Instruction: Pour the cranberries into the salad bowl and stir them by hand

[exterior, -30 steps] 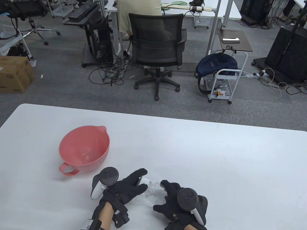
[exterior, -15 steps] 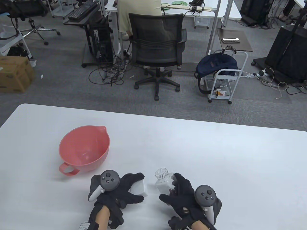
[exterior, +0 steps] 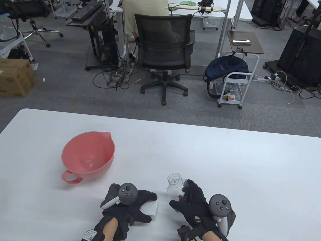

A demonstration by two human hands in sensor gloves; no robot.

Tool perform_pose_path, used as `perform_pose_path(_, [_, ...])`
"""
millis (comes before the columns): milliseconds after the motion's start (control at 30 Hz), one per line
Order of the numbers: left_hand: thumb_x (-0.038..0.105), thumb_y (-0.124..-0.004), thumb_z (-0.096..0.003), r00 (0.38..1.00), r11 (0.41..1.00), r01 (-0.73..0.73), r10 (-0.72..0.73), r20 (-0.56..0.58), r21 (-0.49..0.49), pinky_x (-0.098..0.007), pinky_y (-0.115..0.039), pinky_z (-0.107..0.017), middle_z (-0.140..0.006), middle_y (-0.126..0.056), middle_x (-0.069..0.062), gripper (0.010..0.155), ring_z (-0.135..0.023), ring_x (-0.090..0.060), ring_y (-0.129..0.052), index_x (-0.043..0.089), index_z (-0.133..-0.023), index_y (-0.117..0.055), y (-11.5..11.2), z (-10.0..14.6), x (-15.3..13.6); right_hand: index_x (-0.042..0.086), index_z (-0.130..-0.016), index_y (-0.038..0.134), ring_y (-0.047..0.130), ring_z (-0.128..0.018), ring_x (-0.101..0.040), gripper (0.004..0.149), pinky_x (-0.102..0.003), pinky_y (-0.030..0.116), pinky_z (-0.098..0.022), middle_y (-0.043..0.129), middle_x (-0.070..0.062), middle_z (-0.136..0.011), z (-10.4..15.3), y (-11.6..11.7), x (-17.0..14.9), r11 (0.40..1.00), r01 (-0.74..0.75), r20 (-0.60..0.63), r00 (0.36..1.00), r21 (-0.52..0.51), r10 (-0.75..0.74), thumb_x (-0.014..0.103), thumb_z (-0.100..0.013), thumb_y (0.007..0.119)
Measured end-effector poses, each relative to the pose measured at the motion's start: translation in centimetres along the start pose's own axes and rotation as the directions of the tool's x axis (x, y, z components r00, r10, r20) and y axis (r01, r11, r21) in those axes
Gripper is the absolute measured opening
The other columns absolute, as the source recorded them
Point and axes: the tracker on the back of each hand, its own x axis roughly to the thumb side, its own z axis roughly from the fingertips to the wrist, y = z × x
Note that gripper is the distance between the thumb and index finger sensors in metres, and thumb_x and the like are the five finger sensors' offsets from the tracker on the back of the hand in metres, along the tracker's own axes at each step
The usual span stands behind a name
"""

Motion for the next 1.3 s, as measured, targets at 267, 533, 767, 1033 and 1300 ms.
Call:
perform_pose_path(267, [0.060,-0.106,-0.0339,0.996,0.994,0.067,-0.062,0.063,-0.087,-0.057,-0.052,-0.083,-0.118,-0.060,0.031,0.089,-0.118,-0.013,-0.055,0.060,-0.104,-0.052,-0.3,-0.6,0.6,0.036,-0.101,0.054,0.071,-0.086,-0.026,0.096,-0.038,0.085,-0.046,0.065,0.004,-0.100,-0.2,-0.2,0.0,1.000,0.019,-0.014,1.000,-0.003,-0.019,0.053,-0.025,0.110])
perform_pose_path(533, [0.061,-0.106,-0.0341,0.990,0.987,0.095,-0.079,0.118,-0.133,-0.058,-0.050,-0.084,-0.119,-0.059,0.032,0.090,-0.120,-0.015,-0.050,0.062,-0.104,-0.049,-0.4,-0.8,1.2,0.037,-0.101,0.054,0.071,-0.086,-0.025,0.096,-0.038,0.085,-0.046,0.065,0.004,-0.100,-0.1,0.5,0.7,1.000,-0.009,0.023,1.000,0.007,0.009,0.053,-0.025,0.110])
perform_pose_path(767, [0.077,-0.098,-0.0325,0.979,0.988,-0.155,0.154,0.133,-0.003,-0.054,-0.058,-0.082,-0.126,-0.054,0.017,0.092,-0.119,-0.021,-0.054,0.058,-0.108,-0.050,3.1,1.3,-0.8,0.037,-0.101,0.054,0.072,-0.085,-0.025,0.096,-0.038,0.085,-0.046,0.065,0.004,-0.100,0.4,1.0,0.9,0.999,-0.040,0.047,0.998,0.017,0.039,0.053,-0.024,0.110])
perform_pose_path(1033, [0.074,-0.082,-0.0444,0.901,0.816,-0.428,0.417,0.118,0.388,-0.029,-0.080,-0.062,-0.104,-0.085,0.011,0.064,-0.087,-0.017,-0.091,0.045,-0.100,-0.073,7.3,5.5,-6.0,0.036,-0.101,0.054,0.072,-0.085,-0.025,0.096,-0.037,0.085,-0.046,0.065,0.004,-0.100,0.7,1.1,1.1,0.999,-0.045,0.061,0.997,0.028,0.044,0.054,-0.024,0.110])
perform_pose_path(1300, [0.073,-0.081,-0.0455,0.873,0.571,-0.385,0.480,0.085,0.725,-0.020,-0.084,-0.045,-0.080,-0.094,0.012,0.053,-0.061,-0.012,-0.096,0.043,-0.090,-0.082,9.2,10.0,-9.6,0.036,-0.101,0.054,0.072,-0.085,-0.025,0.097,-0.037,0.085,-0.046,0.066,0.004,-0.100,0.9,1.3,1.1,0.998,-0.052,0.067,0.997,0.038,0.050,0.054,-0.024,0.110])
